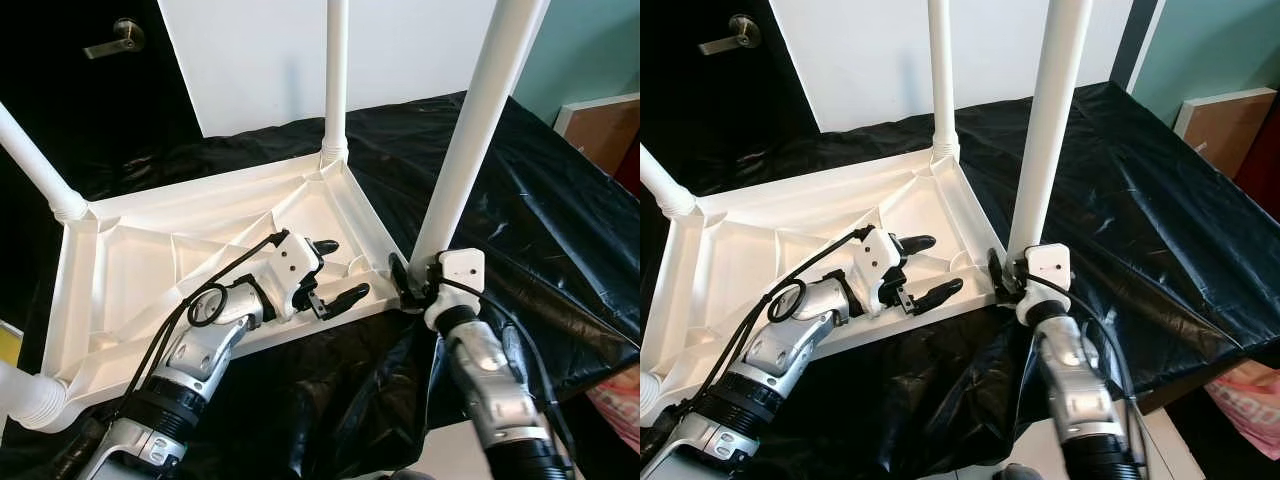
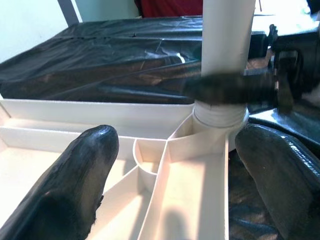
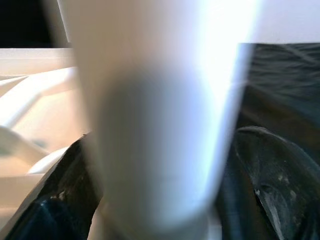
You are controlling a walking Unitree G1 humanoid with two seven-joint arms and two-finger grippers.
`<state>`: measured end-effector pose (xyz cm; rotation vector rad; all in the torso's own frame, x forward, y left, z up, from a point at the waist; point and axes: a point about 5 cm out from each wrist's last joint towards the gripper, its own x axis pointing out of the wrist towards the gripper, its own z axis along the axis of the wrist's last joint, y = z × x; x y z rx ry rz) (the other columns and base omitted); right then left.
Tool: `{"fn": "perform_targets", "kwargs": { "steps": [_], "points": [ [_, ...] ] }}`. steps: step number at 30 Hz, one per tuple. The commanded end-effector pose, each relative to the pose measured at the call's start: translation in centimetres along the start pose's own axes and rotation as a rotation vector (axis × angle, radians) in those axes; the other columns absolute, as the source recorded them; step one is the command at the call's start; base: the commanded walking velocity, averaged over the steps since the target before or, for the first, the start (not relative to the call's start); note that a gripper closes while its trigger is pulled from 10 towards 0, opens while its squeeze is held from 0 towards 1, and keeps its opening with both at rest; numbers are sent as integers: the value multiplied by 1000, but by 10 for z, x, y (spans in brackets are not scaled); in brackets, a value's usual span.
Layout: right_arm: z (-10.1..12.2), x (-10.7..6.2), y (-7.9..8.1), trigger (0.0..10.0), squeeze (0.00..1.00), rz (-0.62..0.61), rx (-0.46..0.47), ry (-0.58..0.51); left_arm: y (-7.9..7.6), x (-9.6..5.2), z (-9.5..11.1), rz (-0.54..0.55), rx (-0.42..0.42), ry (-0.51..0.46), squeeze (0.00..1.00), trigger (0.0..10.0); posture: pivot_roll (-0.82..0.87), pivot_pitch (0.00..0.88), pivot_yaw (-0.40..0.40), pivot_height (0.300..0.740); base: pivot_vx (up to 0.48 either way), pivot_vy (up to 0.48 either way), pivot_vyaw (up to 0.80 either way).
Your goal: Building children table
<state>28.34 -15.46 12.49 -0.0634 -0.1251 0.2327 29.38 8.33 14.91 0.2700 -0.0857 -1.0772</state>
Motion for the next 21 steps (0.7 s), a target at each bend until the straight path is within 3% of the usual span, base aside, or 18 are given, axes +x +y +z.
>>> {"fn": "perform_targets", "kwargs": {
  "steps": [1,5,8,11,18,19,20,21],
  "points": [
    [1,1,1,10000,0,31,16,-13,-5,0,-5,-44,-15,25,0,10000,-66,13,24,740,0,0,0],
    [6,5,-5,10000,0,185,-8,-22,-10,0,-6,-79,-25,27,0,10000,-66,16,27,740,0,0,0],
    [7,7,-5,10000,0,225,-18,-24,-10,0,-6,-83,-28,25,0,10000,-65,18,29,740,0,0,0],
    [10,15,1,10000,0,379,-40,-23,-14,0,-5,-102,-42,20,0,10000,-55,19,28,740,0,0,0],
    [7,19,-1,10000,0,428,-60,-1,-14,-2,-5,-102,-45,24,0,10000,-43,19,26,740,0,0,0],
    [5,19,-2,4745,0,439,-64,7,-14,-3,-5,-99,-46,26,0,10000,-37,21,24,740,0,0,0],
    [3,19,-4,2431,0,444,-66,11,-14,-4,-5,-97,-48,28,0,10000,-33,21,22,740,0,0,0],
    [3,19,-4,2431,0,444,-66,11,-14,-4,-5,-97,-48,28,0,10000,-33,21,22,740,0,0,0]
  ]
}}
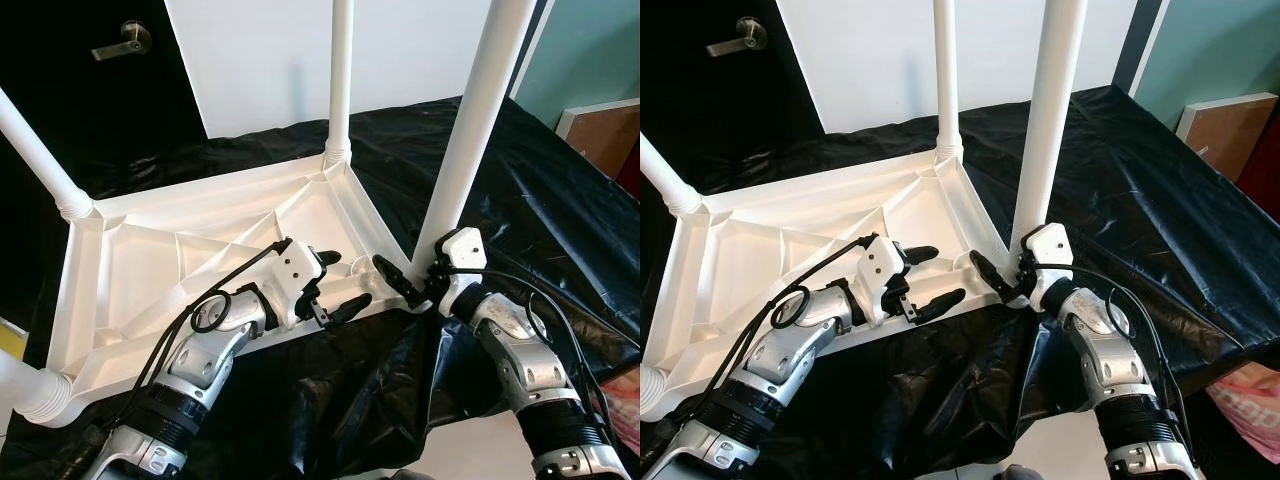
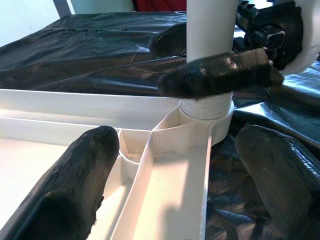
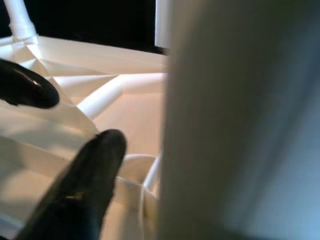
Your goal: Building children table
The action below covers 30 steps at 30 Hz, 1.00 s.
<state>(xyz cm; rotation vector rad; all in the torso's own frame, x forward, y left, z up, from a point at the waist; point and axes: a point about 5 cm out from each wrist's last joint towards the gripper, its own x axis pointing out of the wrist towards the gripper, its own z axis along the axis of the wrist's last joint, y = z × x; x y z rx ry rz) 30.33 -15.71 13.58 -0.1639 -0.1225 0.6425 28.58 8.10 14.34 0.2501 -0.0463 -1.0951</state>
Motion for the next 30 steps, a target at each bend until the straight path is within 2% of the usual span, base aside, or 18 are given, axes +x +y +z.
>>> {"fn": "perform_targets", "kwargs": {
  "steps": [1,2,9,10,11,12,20,21,27,30],
  "points": [
    [-5,0,4,2431,0,36,13,11,-5,-3,-2,-76,-14,12,0,10000,-33,21,22,740,0,0,0],
    [-7,-1,2,0,0,39,18,16,-4,-4,-2,-70,-12,14,0,10000,-29,21,17,740,0,0,0],
    [-13,-5,-1,0,0,10,37,22,-3,-6,-1,-51,-14,13,0,10000,-21,22,10,740,0,0,0],
    [-13,-6,-1,3922,0,-7,47,17,-3,-6,-1,-50,-14,13,0,10000,-20,23,8,740,0,0,0],
    [-13,-6,-1,3922,0,-7,47,17,-3,-6,-1,-50,-14,13,0,10000,-20,23,8,740,0,0,0],
    [-13,-6,-1,10000,0,-22,54,14,-3,-6,-1,-48,-15,12,0,10000,-20,23,8,740,0,0,0],
    [-14,-7,0,10000,0,-169,93,-2,-3,-5,-1,-33,-19,8,0,10000,-20,15,3,740,0,0,0],
    [-14,-6,1,10000,0,-231,92,2,-2,-4,0,-31,-19,5,0,10000,-23,11,6,740,0,0,0],
    [-11,-5,10,10000,0,-365,106,-4,2,-4,1,-24,-15,2,0,10000,-28,3,10,740,0,0,0],
    [-13,-5,13,10000,0,-490,129,12,4,-2,3,-19,-12,-3,0,10000,-28,0,10,740,0,0,0]
  ]
}}
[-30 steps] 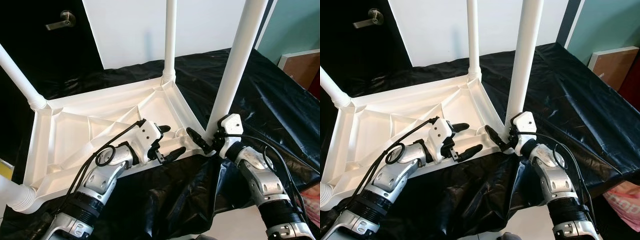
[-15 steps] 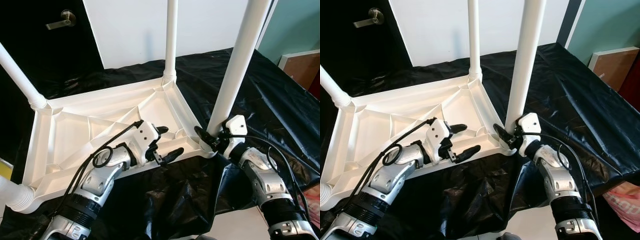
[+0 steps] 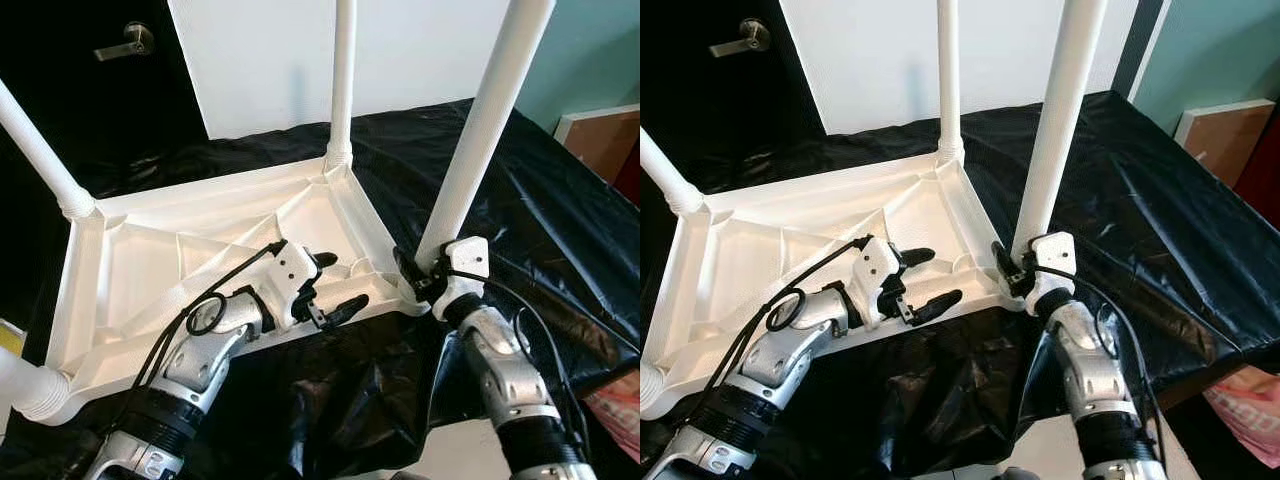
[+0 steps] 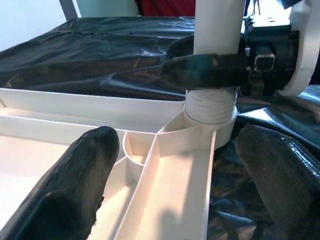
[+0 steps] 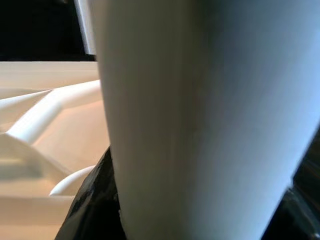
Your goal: Building children table
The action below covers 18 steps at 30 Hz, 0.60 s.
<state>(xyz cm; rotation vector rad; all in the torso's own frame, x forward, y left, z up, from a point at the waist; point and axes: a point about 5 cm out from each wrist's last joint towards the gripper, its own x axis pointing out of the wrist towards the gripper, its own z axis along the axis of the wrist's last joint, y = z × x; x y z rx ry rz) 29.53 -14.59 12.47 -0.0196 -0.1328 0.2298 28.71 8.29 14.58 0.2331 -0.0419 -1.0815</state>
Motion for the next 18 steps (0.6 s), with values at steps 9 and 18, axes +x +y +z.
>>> {"fn": "perform_targets", "kwargs": {
  "steps": [9,18],
  "points": [
    [-14,-12,-5,10000,0,-365,33,86,3,0,2,-32,7,-5,0,10000,-30,0,11,740,0,0,0],
    [-9,-10,7,10000,0,-301,56,59,3,1,3,-36,5,-11,0,10000,-34,0,8,740,0,0,0]
  ]
}}
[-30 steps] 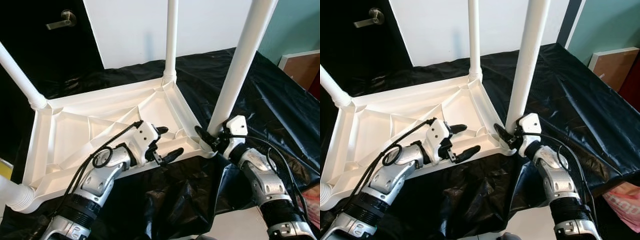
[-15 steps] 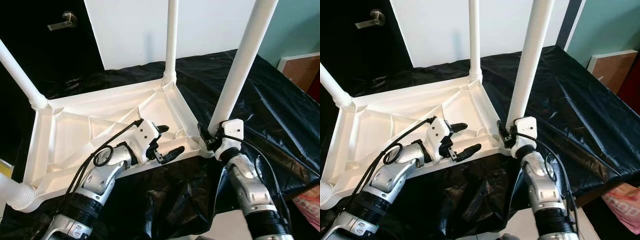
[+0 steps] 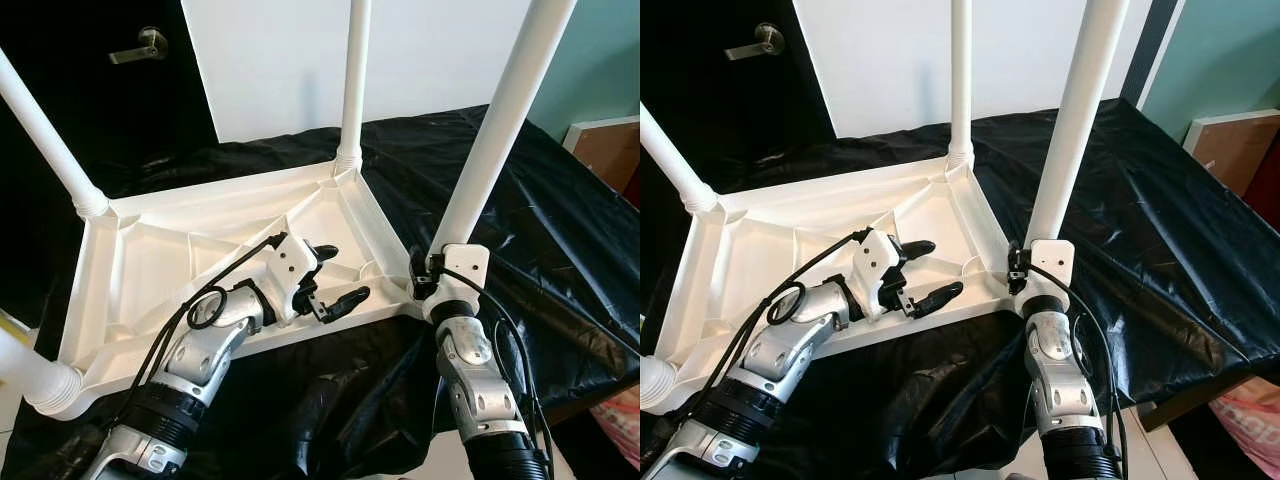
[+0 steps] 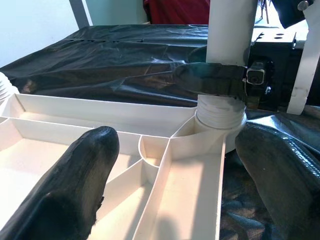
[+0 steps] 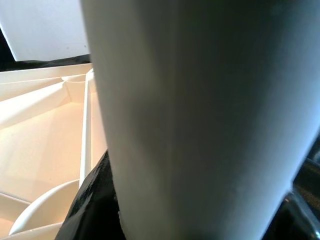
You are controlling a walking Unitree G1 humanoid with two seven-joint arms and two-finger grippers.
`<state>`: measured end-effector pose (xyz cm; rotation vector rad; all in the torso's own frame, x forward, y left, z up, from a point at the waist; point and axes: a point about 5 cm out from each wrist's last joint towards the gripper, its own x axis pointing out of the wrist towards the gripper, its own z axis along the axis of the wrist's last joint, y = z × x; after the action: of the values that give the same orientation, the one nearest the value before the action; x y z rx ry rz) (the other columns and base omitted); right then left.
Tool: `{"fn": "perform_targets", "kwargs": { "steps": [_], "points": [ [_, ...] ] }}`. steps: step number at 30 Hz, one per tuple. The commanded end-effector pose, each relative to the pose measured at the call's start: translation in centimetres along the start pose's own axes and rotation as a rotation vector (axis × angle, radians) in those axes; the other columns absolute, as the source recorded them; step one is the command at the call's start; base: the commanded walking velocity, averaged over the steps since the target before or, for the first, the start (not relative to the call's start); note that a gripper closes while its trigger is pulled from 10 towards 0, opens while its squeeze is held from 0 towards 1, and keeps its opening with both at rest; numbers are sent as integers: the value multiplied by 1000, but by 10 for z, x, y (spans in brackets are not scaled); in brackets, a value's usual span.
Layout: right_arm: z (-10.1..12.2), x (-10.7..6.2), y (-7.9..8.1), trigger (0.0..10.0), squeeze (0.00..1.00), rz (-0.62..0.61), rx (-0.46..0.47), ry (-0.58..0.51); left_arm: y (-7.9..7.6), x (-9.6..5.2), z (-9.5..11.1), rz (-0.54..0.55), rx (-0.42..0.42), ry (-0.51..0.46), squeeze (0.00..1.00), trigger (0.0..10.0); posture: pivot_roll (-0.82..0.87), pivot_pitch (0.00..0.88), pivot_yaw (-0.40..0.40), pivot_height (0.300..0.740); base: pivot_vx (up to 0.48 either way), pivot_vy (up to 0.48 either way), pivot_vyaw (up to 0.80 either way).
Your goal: Building children table
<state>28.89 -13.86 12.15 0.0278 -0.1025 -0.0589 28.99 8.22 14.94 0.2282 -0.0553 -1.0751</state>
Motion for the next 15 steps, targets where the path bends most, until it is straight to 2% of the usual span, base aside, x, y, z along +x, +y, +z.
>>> {"fn": "perform_targets", "kwargs": {
  "steps": [1,4,5,8,9,10,15],
  "points": [
    [-7,-4,-3,10000,0,-10,19,34,0,0,0,-44,2,1,0,10000,-34,0,8,740,0,0,0],
    [-4,-4,-2,10000,0,-6,10,20,-1,0,-1,-44,-1,1,0,10000,-32,0,7,740,0,0,0],
    [-3,-4,-2,10000,286,-8,6,18,-2,-1,-1,-45,-2,1,0,10000,-30,0,8,740,0,0,0],
    [-3,-4,-3,10000,286,-9,4,16,-2,-1,-2,-45,-2,2,0,10000,-30,0,8,740,0,0,0],
    [-2,-3,-4,10000,941,-9,3,14,-2,-1,-2,-46,-2,2,0,10000,-30,0,8,740,0,0,0],
    [0,-3,-7,10000,1000,11,8,-1,-3,-1,-2,-47,-4,2,0,10000,-29,0,10,740,0,0,0],
    [9,0,-17,10000,1000,92,7,-51,-5,-1,-3,-55,-7,3,0,10000,-34,0,16,740,0,0,0]
  ]
}}
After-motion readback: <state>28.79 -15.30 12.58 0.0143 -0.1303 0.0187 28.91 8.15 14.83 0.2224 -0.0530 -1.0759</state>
